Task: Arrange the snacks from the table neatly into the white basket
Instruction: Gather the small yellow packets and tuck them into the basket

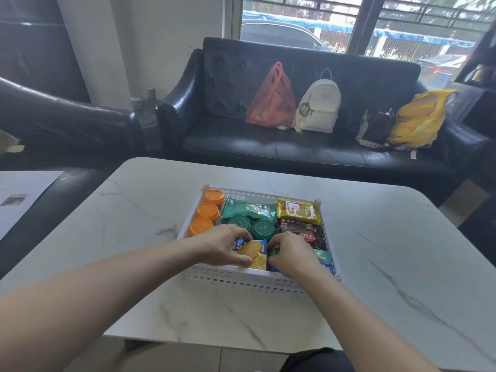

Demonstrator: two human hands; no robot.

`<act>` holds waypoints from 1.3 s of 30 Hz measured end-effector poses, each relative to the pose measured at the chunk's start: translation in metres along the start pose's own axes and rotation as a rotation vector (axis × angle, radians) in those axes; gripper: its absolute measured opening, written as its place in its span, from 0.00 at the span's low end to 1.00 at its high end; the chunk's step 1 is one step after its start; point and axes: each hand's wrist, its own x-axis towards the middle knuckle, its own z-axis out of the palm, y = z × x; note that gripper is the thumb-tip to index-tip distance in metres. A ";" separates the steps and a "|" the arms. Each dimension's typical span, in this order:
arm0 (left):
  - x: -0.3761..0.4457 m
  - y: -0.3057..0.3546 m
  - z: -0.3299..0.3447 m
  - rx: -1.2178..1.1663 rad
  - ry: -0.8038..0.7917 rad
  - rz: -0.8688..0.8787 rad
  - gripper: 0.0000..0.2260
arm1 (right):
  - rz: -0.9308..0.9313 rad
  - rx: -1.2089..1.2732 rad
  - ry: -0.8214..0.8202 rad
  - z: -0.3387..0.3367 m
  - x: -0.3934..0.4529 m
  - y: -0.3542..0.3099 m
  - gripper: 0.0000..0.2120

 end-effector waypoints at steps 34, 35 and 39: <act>0.002 -0.016 0.013 0.383 0.200 0.044 0.25 | -0.281 -0.252 0.192 0.026 0.010 0.010 0.29; 0.001 -0.016 0.013 0.375 0.207 0.045 0.25 | -0.288 -0.237 0.185 0.027 0.011 0.010 0.30; -0.003 -0.017 0.011 0.355 0.232 0.059 0.23 | -0.298 -0.176 0.173 0.029 0.011 0.006 0.30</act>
